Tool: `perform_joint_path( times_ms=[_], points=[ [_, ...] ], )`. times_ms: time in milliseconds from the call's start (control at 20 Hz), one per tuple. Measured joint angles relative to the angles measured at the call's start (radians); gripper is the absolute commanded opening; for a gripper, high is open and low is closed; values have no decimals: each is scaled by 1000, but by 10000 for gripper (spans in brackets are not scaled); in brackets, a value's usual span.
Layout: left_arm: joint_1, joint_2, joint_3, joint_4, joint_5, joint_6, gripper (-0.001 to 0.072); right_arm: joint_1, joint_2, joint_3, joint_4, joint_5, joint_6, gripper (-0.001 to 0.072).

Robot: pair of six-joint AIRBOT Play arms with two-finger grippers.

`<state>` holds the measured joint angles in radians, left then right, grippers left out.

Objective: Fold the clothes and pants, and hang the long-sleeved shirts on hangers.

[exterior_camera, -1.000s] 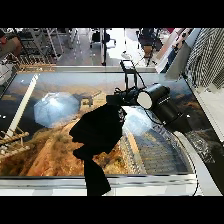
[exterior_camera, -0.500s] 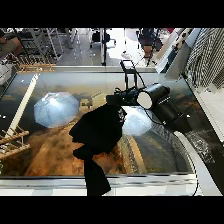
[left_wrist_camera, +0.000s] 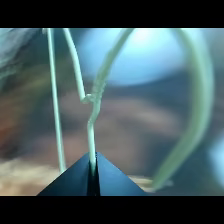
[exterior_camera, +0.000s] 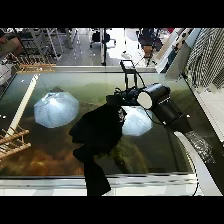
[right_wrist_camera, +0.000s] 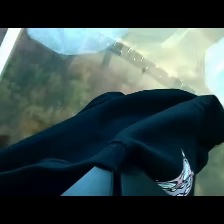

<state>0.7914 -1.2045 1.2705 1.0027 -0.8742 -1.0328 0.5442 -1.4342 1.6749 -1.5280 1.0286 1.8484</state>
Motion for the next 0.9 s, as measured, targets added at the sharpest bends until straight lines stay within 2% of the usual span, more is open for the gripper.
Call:
perform_joint_path(
  times_ms=[150,250,350,450,600,900],
  points=[
    [-59,16,10,-412,-281,366,17,0,1,0,-14,0,-10,18],
    [-112,8,13,-604,-478,528,17,-1,0,0,-27,0,-10,18],
    [-166,3,14,-737,-629,623,17,-1,-5,0,-48,0,-4,18],
    [-215,1,14,-829,-736,673,17,-2,-15,0,-70,0,10,18],
    [-276,-1,15,-890,-844,684,17,-2,-33,0,-92,-3,20,18],
    [-352,-3,15,-788,-933,578,17,-2,-44,0,-137,-71,72,18]
  ],
)
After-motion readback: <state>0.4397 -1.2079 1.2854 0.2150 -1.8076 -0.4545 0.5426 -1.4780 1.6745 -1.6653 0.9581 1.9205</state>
